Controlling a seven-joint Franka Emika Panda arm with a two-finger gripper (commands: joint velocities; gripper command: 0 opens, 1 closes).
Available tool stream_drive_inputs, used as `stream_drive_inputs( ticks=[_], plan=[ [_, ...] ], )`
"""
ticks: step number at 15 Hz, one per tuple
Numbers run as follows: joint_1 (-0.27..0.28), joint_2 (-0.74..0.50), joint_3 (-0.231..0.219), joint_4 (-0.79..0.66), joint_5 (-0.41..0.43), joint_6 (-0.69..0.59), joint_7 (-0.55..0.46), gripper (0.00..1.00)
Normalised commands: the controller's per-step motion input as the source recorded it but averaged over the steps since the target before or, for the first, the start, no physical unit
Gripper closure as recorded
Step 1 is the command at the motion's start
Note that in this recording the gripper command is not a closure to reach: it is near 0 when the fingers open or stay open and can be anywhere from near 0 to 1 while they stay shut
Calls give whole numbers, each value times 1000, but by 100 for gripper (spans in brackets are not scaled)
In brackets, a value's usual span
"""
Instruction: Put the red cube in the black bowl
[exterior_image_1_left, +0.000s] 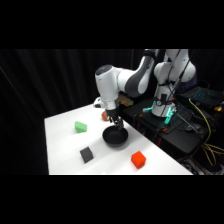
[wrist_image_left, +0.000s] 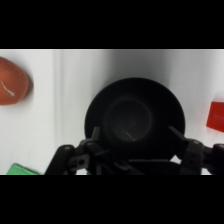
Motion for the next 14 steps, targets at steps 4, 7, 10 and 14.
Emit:
stream_drive_inputs(
  ticks=[4,7,10,14],
  plan=[
    [64,-189,-8,-13,-152,-82,215,0],
    [114,-328,44,10,-139,-190,273,0],
    [120,-248,99,102,-90,-254,279,0],
    [132,-66,140,148,32,-113,306,0]
  ],
)
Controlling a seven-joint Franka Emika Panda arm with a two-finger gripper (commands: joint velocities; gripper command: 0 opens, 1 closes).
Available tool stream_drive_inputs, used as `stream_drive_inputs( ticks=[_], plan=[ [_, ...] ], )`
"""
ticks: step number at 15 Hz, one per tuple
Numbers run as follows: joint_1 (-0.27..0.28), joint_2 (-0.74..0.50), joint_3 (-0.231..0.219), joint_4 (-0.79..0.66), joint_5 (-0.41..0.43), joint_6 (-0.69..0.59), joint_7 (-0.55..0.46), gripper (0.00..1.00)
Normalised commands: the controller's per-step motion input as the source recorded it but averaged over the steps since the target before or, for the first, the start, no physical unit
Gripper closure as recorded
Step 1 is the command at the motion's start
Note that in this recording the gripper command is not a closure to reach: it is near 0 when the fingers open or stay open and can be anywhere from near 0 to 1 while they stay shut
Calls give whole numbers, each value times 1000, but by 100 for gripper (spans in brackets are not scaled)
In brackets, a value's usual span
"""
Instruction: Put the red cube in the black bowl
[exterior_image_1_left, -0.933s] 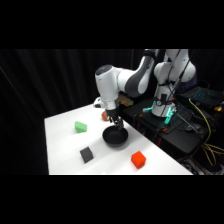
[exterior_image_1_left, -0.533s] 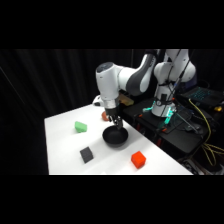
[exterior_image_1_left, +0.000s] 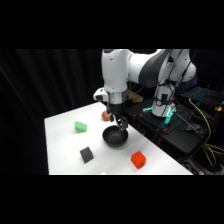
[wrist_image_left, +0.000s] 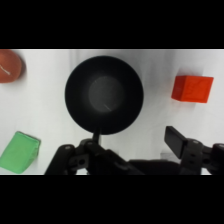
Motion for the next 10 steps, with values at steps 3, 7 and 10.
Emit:
stream_drive_inputs(
  ticks=[3,7,10],
  plan=[
    [160,21,127,118,30,8,473,0],
    [150,31,87,41,-39,53,555,0],
    [91,110,36,-2,-80,234,424,0]
  ],
)
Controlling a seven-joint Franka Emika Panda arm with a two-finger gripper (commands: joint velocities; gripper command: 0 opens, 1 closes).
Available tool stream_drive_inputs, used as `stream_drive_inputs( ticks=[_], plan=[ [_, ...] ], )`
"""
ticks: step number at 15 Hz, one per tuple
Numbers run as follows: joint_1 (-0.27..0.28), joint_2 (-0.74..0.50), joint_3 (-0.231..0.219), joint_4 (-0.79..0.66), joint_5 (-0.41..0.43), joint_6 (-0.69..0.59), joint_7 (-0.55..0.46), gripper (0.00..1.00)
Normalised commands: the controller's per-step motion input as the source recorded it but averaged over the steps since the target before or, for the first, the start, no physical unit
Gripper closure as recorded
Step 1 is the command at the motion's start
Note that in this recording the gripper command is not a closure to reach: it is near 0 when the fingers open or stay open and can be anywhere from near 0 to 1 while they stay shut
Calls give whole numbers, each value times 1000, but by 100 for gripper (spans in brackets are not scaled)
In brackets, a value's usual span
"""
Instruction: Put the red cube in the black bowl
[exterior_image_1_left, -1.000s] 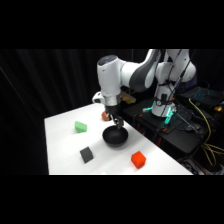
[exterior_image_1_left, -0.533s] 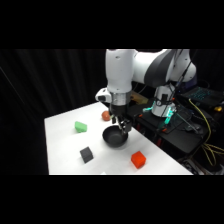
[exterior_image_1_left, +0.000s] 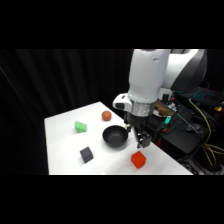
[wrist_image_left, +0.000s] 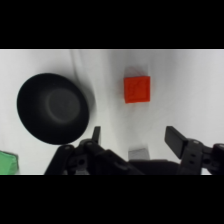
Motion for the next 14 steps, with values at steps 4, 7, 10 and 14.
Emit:
stream_drive_inputs(
  ticks=[4,7,10,14],
  plan=[
    [53,184,-13,-39,-61,375,239,0],
    [69,152,-50,-71,-14,394,44,0],
    [98,67,-60,-96,53,353,-60,0],
    [127,22,-82,-121,54,319,-99,0]
  ],
)
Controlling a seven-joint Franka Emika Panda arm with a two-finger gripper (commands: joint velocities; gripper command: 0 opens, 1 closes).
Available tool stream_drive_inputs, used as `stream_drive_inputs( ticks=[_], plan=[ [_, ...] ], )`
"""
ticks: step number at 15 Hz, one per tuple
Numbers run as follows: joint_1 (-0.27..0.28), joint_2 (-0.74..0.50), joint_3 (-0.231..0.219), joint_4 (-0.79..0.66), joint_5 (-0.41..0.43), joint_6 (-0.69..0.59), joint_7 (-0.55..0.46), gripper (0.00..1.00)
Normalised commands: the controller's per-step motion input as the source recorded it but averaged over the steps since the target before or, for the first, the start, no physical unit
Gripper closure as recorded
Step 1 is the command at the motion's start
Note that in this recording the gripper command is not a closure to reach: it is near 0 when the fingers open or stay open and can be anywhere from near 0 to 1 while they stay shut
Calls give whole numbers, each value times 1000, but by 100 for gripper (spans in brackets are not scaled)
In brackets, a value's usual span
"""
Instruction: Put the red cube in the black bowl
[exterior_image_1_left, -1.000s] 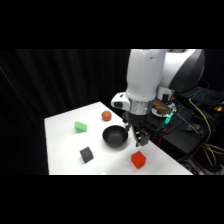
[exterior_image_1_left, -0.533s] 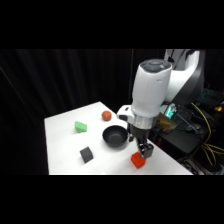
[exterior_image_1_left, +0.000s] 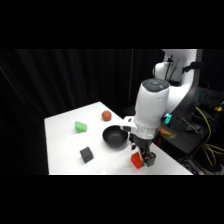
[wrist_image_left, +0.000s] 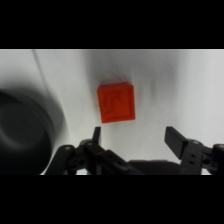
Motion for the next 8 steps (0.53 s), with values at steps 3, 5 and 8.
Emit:
stream_drive_inputs(
  ticks=[3,5,8],
  plan=[
    [121,28,-108,-146,43,291,-139,0],
    [116,18,-112,-143,52,279,-172,0],
    [157,17,-168,-114,-29,245,-164,0]
  ],
)
